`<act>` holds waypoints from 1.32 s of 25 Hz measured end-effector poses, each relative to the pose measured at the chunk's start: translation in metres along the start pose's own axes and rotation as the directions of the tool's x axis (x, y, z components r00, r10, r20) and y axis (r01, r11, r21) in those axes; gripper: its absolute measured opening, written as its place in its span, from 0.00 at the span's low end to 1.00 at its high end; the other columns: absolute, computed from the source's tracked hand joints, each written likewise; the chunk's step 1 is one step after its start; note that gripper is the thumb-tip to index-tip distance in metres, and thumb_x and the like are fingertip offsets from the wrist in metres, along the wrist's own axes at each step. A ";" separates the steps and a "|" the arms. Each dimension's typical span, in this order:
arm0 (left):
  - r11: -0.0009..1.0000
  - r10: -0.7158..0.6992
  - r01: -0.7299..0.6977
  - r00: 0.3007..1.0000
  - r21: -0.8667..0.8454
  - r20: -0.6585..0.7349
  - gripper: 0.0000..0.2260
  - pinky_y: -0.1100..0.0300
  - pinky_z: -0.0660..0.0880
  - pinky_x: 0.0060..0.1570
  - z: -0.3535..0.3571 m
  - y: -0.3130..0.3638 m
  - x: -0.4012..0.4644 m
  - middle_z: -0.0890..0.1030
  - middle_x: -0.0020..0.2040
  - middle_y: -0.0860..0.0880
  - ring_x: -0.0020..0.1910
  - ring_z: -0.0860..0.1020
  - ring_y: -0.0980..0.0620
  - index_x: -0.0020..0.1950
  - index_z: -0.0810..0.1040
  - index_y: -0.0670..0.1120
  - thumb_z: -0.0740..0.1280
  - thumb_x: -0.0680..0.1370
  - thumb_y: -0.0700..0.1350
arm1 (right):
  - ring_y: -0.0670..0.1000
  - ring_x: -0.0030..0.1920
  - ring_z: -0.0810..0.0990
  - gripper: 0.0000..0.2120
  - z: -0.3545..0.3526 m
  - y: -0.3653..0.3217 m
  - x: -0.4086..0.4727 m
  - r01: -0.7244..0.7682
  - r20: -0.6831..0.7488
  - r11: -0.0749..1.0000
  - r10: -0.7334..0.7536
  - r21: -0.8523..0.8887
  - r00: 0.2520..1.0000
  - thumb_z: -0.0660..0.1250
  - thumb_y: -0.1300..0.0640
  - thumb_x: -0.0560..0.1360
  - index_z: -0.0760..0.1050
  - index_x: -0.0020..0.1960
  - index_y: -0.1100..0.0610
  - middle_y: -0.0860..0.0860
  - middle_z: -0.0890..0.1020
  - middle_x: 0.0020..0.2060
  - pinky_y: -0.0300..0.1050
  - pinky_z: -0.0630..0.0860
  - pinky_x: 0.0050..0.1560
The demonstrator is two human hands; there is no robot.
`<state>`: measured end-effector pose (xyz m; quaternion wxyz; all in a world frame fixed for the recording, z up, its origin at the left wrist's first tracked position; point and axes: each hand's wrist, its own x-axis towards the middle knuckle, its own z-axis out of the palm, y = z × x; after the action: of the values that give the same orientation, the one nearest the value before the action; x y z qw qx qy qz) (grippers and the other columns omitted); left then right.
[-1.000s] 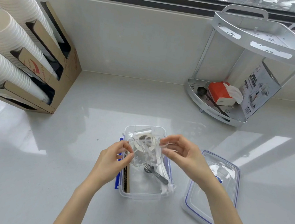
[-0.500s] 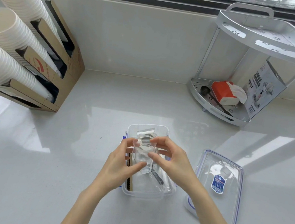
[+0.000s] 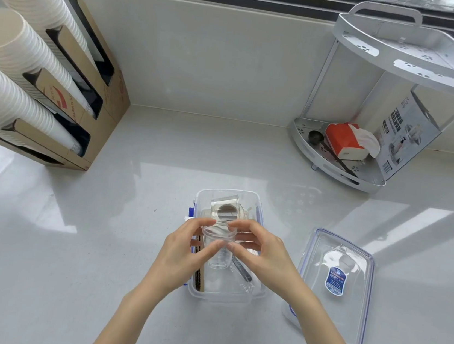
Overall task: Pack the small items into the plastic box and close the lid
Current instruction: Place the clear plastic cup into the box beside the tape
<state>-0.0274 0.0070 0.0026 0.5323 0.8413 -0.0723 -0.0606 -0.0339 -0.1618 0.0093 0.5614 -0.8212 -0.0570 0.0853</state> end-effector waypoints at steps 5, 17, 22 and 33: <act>1.000 -0.028 0.028 0.999 -0.002 -0.038 0.08 0.77 0.71 0.40 0.008 -0.003 -0.001 0.74 0.49 0.60 0.48 0.74 0.66 0.49 0.71 0.55 0.67 0.73 0.49 | 0.44 0.48 0.79 0.11 0.002 0.005 0.004 -0.096 -0.014 0.995 0.096 0.010 0.995 0.70 0.53 0.70 0.72 0.45 0.39 0.47 0.79 0.47 0.35 0.76 0.49; 0.999 0.021 -0.016 0.993 0.046 -0.117 0.07 0.74 0.70 0.41 0.015 -0.008 -0.002 0.72 0.48 0.61 0.48 0.74 0.62 0.46 0.72 0.58 0.66 0.73 0.46 | 0.38 0.40 0.78 0.08 0.008 0.008 0.005 -0.217 -0.053 0.976 0.216 -0.012 0.975 0.69 0.49 0.69 0.74 0.48 0.43 0.40 0.75 0.41 0.23 0.72 0.32; 0.998 -0.030 0.023 0.993 -0.059 -0.114 0.09 0.76 0.72 0.39 0.013 -0.007 -0.002 0.75 0.47 0.58 0.48 0.75 0.62 0.40 0.72 0.58 0.66 0.73 0.44 | 0.42 0.44 0.81 0.07 0.006 0.009 0.015 -0.223 -0.040 0.974 0.224 0.036 0.974 0.65 0.48 0.72 0.73 0.50 0.45 0.46 0.80 0.46 0.36 0.79 0.47; 0.999 -0.017 0.013 0.995 -0.036 -0.097 0.09 0.73 0.72 0.43 0.004 -0.013 -0.005 0.73 0.54 0.55 0.52 0.74 0.60 0.38 0.73 0.55 0.68 0.72 0.42 | 0.51 0.42 0.78 0.09 0.005 0.019 0.063 -0.285 -0.227 0.953 0.257 -0.103 0.939 0.65 0.56 0.73 0.76 0.52 0.56 0.50 0.80 0.46 0.40 0.69 0.45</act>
<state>-0.0319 0.0099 -0.0111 0.5494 0.8343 -0.0388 -0.0247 0.0263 -0.1522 -0.0152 0.4904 -0.8615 0.1111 0.0701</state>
